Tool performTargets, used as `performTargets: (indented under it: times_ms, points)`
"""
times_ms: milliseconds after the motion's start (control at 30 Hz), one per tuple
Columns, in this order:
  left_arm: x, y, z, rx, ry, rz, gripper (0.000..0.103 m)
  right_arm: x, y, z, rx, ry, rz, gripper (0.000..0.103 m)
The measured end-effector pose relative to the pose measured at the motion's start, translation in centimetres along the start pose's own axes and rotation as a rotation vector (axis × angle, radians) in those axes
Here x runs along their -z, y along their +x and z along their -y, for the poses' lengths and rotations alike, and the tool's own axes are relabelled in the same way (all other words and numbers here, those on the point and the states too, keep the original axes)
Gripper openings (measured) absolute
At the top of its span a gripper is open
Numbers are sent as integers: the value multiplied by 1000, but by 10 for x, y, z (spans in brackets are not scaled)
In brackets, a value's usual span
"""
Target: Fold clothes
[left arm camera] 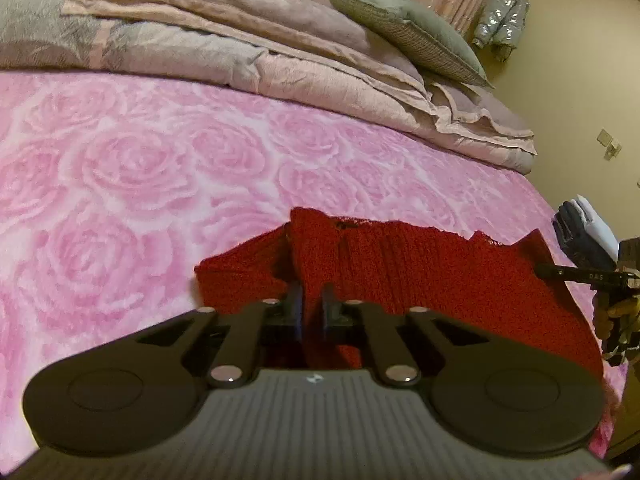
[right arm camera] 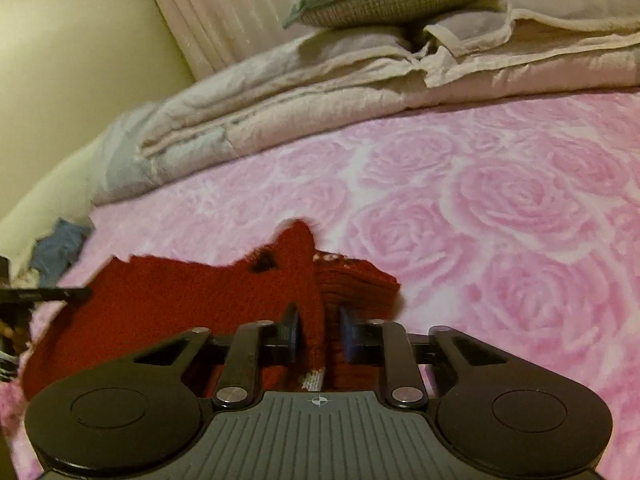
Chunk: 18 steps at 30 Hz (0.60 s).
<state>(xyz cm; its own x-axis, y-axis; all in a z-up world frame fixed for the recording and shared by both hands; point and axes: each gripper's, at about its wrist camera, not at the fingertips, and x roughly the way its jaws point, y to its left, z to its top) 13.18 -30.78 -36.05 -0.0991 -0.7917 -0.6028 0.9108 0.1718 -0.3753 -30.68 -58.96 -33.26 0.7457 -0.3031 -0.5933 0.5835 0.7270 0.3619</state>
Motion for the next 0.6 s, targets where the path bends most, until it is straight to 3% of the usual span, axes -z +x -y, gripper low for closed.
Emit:
performTargets:
  times_ms: [100, 267, 333, 467, 533, 600]
  points:
    - [3, -8, 4, -7, 33, 60, 4, 1, -5, -6, 9, -51, 31, 14]
    - [1, -31, 1, -10, 28, 203, 4, -6, -17, -18, 19, -128, 110, 14]
    - [-1, -30, 0, -25, 33, 211, 4, -11, -14, -20, 22, -135, 114, 14]
    - [0, -12, -1, -57, 47, 157, 4, -14, 5, -19, 51, -133, 25, 14]
    - [5, -4, -3, -59, 48, 131, 4, -11, 7, -18, 63, -118, 13, 23]
    - [9, -1, -7, -49, 27, 128, 4, -9, 1, -15, 83, -90, 40, 65]
